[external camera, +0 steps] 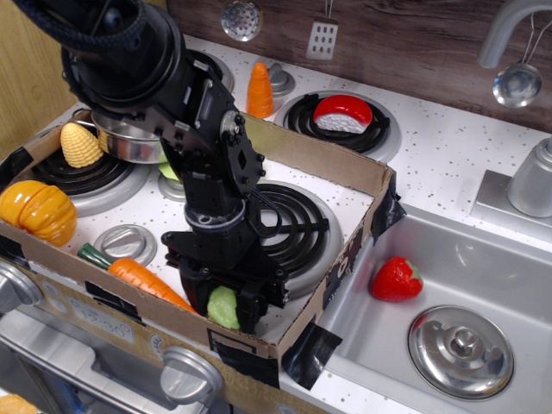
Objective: Put broccoli in pot
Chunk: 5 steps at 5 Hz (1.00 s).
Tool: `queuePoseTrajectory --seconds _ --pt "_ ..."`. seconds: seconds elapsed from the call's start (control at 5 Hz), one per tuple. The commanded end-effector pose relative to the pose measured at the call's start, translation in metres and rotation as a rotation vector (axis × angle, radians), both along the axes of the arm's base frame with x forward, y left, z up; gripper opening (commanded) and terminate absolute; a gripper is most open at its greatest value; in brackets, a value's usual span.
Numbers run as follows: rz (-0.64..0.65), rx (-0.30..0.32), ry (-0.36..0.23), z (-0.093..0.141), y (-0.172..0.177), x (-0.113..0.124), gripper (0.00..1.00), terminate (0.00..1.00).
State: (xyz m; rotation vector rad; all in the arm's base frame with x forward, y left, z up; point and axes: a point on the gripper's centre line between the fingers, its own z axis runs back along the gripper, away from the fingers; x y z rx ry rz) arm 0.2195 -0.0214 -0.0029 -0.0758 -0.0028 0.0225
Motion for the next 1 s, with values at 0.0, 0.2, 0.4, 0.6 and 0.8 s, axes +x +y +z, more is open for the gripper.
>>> queuePoseTrajectory --seconds 0.0,0.2,0.4,0.6,0.8 --pt "-0.03 0.052 -0.068 0.063 0.009 0.023 0.0 0.0" --pt "-0.039 0.07 -0.096 0.083 0.017 0.028 0.0 0.0" --pt "-0.052 0.086 -0.101 0.09 0.037 0.041 0.0 0.0" --pt "-0.08 0.128 -0.106 0.114 0.058 0.066 0.0 0.0" --pt "-0.087 0.157 -0.114 0.144 0.086 0.091 0.0 0.0"
